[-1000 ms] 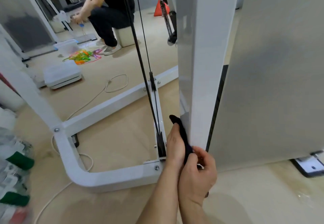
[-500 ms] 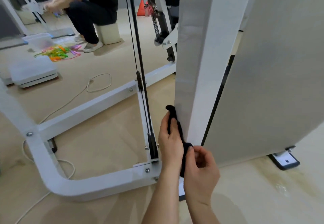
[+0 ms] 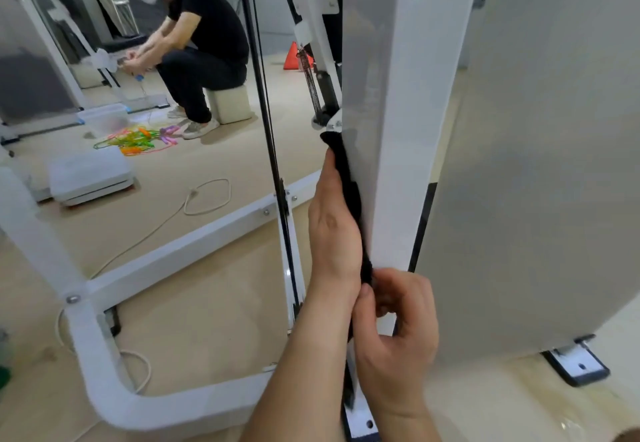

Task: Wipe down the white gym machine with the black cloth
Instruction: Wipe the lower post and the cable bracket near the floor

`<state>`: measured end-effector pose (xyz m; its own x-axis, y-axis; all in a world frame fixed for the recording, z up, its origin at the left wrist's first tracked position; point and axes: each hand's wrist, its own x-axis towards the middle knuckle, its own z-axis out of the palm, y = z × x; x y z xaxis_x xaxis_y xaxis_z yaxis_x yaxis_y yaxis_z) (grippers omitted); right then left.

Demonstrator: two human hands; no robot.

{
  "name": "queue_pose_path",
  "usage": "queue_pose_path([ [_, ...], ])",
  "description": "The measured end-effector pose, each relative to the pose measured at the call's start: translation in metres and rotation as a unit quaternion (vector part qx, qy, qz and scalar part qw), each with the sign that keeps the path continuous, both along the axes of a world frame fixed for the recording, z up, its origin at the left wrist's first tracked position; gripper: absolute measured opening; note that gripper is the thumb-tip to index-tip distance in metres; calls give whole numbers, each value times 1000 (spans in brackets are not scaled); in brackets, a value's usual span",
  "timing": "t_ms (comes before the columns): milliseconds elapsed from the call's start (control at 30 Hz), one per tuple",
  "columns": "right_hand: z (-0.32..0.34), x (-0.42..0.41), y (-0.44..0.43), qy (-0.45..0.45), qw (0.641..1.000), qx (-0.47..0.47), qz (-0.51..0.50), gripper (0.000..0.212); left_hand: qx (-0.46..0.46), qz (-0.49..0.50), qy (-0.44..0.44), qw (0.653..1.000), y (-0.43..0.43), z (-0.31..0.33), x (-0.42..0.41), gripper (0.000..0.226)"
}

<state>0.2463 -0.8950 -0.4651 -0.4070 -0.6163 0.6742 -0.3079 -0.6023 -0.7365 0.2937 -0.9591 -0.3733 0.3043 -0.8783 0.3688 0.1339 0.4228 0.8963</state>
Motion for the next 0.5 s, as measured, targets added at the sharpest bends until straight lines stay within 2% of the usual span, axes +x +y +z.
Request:
queue_pose_path([
  [100, -17, -5, 5, 23, 999, 31, -22, 11, 64, -13, -3, 998, 3, -36, -2, 43],
  [167, -16, -10, 5, 11, 998, 44, -52, 11, 142, -35, 43, 988, 11, -50, -5, 40],
  [233, -1, -14, 1, 5, 997, 36, -69, 12, 179, -47, 81, 979, 15, -43, -9, 36],
  [500, 101, -24, -29, 14, 986, -126, -106, 11, 95, 0, 67, 993, 16, 80, -15, 37],
])
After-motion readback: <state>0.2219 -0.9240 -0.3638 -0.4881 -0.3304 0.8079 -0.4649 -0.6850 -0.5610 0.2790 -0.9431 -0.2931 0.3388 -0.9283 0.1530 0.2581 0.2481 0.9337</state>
